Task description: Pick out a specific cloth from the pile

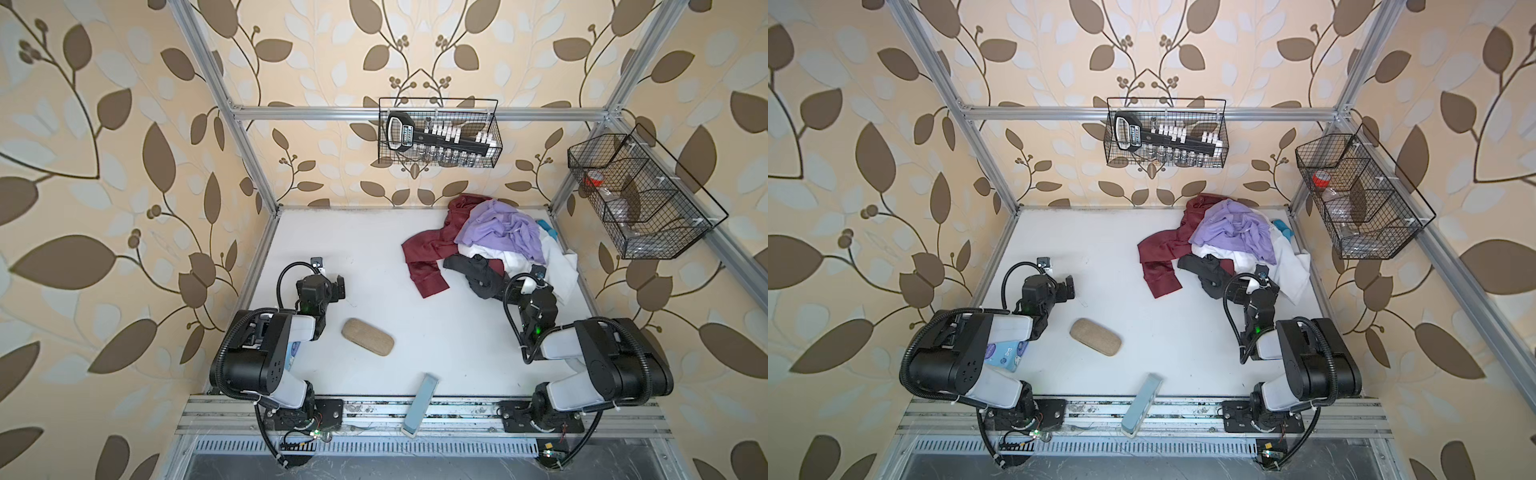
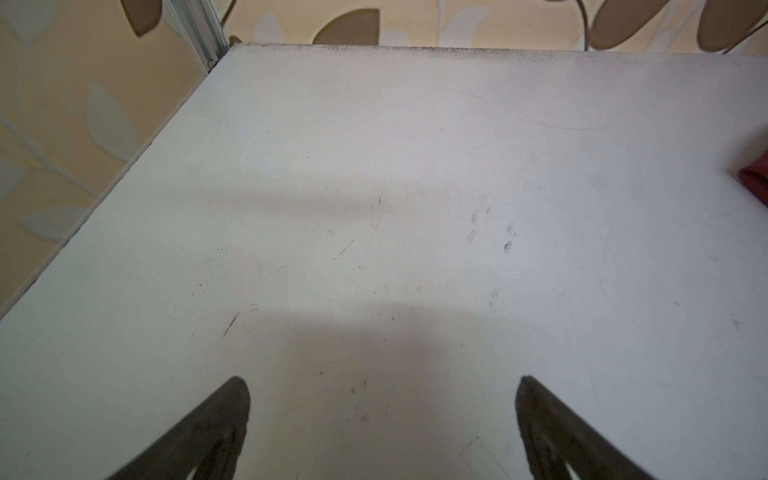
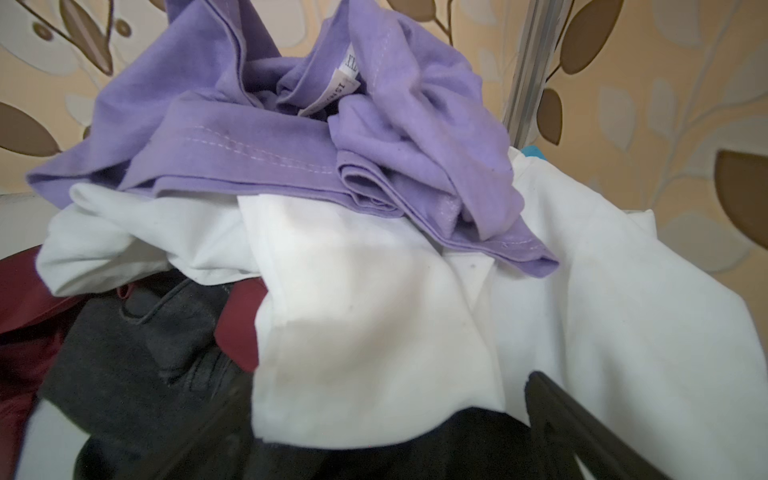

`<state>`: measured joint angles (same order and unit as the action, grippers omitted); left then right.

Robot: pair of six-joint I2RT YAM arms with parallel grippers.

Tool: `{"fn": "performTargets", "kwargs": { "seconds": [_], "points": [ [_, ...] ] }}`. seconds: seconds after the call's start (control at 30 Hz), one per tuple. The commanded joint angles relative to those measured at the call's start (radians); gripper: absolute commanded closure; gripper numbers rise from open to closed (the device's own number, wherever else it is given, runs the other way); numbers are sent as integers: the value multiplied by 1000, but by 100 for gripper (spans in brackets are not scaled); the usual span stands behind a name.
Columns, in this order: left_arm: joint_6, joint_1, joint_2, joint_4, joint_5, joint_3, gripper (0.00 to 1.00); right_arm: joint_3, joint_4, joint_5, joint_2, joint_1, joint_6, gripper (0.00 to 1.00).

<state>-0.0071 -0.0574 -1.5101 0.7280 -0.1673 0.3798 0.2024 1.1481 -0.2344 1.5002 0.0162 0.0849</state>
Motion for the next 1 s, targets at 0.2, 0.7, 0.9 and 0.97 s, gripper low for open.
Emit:
{"fn": "performTargets", "kwargs": {
  "seconds": [0.2, 0.7, 0.9, 0.97],
  "points": [
    [-10, 8, 11, 17, 9, 5, 1, 15, 16, 15, -5, -5, 1, 0],
    [-13, 18, 10, 8, 27, 11, 1, 15, 15, 15, -4, -4, 1, 0],
    [-13, 19, 8, 7, 28, 12, 1, 15, 15, 15, -5, -5, 1, 0],
    [-13, 19, 8, 7, 28, 12, 1, 15, 16, 14, -5, -5, 1, 0]
  ]
}}
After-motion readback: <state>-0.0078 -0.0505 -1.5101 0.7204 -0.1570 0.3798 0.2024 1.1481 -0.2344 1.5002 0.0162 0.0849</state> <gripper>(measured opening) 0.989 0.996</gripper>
